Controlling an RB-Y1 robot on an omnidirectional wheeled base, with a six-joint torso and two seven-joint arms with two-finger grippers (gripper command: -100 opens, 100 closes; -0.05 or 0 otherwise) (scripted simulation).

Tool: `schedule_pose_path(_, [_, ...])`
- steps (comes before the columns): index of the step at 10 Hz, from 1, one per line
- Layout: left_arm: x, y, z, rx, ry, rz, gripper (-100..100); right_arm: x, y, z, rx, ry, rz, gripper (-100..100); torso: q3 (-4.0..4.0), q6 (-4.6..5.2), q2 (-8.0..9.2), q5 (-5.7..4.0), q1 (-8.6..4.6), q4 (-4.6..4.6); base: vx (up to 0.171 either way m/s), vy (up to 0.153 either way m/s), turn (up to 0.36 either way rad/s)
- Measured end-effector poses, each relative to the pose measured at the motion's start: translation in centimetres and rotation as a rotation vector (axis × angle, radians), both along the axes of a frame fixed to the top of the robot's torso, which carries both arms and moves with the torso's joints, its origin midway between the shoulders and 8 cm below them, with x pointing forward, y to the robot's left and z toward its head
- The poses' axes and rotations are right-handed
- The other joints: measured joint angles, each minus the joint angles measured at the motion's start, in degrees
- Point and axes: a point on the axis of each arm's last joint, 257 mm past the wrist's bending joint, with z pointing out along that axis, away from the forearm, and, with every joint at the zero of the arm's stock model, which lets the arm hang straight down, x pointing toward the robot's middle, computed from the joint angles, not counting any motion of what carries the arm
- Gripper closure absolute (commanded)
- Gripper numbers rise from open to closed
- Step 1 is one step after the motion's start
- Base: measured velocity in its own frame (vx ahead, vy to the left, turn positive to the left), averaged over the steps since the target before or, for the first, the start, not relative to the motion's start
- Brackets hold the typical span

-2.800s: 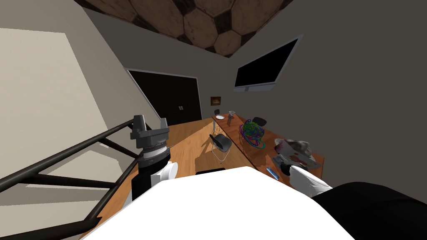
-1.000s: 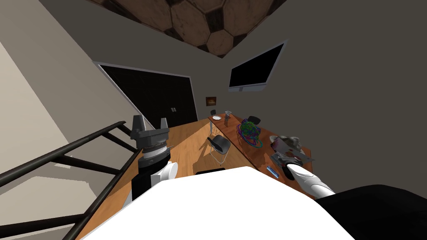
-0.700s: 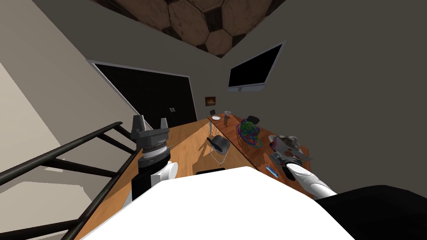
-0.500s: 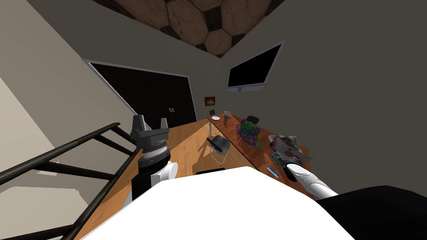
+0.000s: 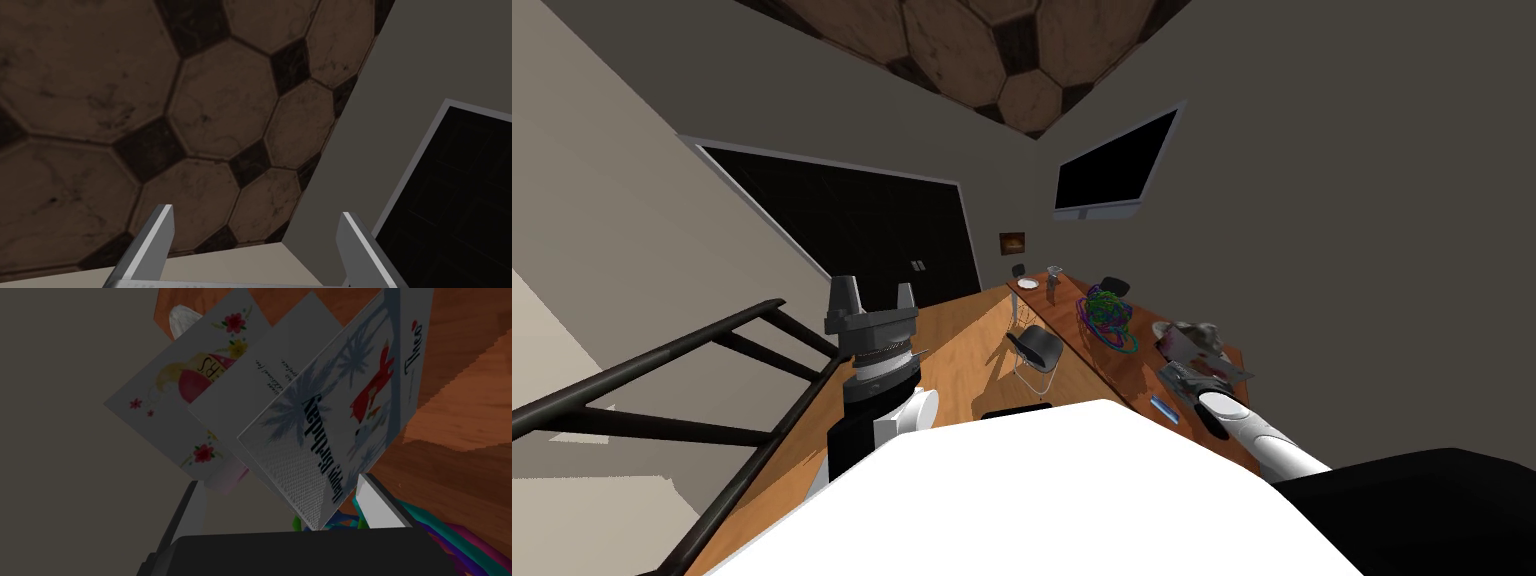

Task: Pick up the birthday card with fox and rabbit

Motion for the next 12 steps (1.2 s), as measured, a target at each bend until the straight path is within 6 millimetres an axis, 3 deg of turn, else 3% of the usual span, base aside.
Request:
schedule_pose_path(5, [0.0, 0.0, 0.0, 0.000, 0.000, 0.000, 0, 0.3, 0.0, -0.4, 0.012, 0.022, 0.018, -100, 0.05, 0.04, 0.09, -0.02, -0.09, 0.02, 0.022, 0.009, -0.053])
schedule_pose_path(12, [0.0, 0.0, 0.0, 0.000, 0.000, 0.000, 0, -0.9, -0.4, -1.6, 0.057, 0.080, 0.006, -100, 0.01, -0.02, 0.01, 0.00, 0.01, 0.00, 0.025, 0.018, -0.033])
